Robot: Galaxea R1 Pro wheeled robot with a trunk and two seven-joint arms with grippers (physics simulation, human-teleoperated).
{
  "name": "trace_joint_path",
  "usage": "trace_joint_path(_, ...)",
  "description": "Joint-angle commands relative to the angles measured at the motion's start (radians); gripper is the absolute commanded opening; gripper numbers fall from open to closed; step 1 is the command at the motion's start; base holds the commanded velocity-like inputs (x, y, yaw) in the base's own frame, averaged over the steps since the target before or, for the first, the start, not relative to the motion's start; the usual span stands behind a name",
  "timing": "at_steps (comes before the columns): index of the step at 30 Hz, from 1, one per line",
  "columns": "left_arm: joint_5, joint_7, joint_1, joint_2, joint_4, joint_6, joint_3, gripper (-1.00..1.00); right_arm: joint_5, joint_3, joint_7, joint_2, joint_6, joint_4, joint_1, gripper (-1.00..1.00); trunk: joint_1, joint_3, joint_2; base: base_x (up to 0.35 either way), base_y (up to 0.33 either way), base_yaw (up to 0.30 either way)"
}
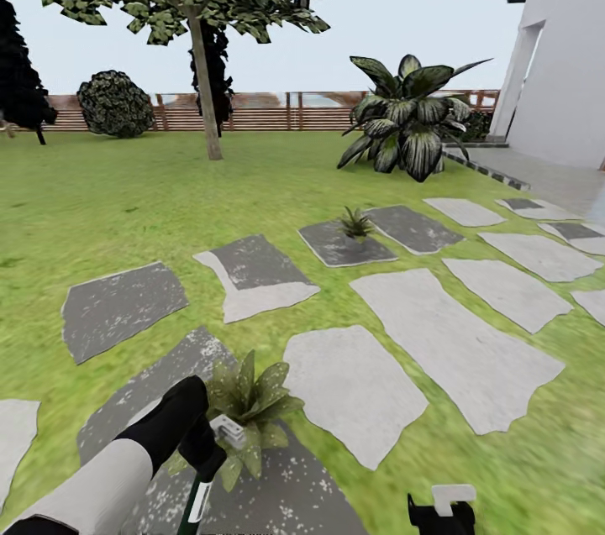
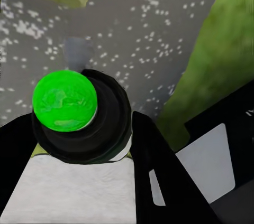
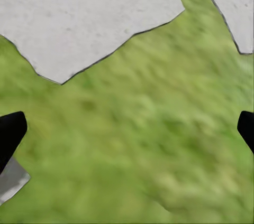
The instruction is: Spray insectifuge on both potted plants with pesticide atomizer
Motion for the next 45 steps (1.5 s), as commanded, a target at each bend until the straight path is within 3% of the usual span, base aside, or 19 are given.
trace_joint_path(1, -0.009, -0.01, 0.0, 0.001, -0.002, 0.003, -0.004, -1.0, 0.011, -0.008, -0.003, 0.0, -0.003, 0.001, -0.001, 1.0, 0.0, -0.001, 0.0, 0.0, 0.0, 0.277)
trace_joint_path(9, -0.016, -0.01, 0.0, 0.015, -0.002, 0.002, -0.004, -1.0, 0.011, -0.008, -0.003, 0.0, -0.003, 0.001, -0.001, 1.0, 0.0, -0.001, 0.0, 0.0, -0.093, 0.277)
trace_joint_path(24, -0.017, -0.006, -0.008, 0.002, -0.003, 0.002, -0.003, -1.0, 0.011, -0.008, -0.002, 0.002, -0.003, 0.001, -0.001, 1.0, 0.0, -0.001, 0.0, -0.012, -0.271, 0.276)
trace_joint_path(28, -0.016, 0.036, -0.006, 0.0, -0.003, 0.003, -0.001, -1.0, 0.011, -0.008, -0.002, 0.002, -0.003, 0.001, -0.001, 1.0, 0.0, -0.001, 0.0, 0.0, -0.274, 0.254)
trace_joint_path(36, -0.016, 0.044, -0.009, -0.001, -0.003, 0.003, 0.002, -1.0, 0.01, -0.008, -0.002, -0.004, -0.004, 0.001, -0.001, 1.0, 0.0, -0.001, 0.0, -0.116, -0.252, 0.082)
trace_joint_path(39, -0.036, 0.027, -0.026, 0.016, -0.021, 0.018, -0.005, -1.0, -0.004, -0.029, -0.02, -0.021, 0.004, 0.018, 0.01, 1.0, 0.0, -0.001, 0.0, 0.0, 0.0, 0.0)
trace_joint_path(45, -0.042, 0.003, -0.058, 0.036, -0.047, 0.028, 0.001, -1.0, -0.009, -0.035, -0.035, -0.024, -0.003, 0.052, 0.013, 1.0, 0.0, -0.001, 0.0, 0.0, 0.0, 0.0)
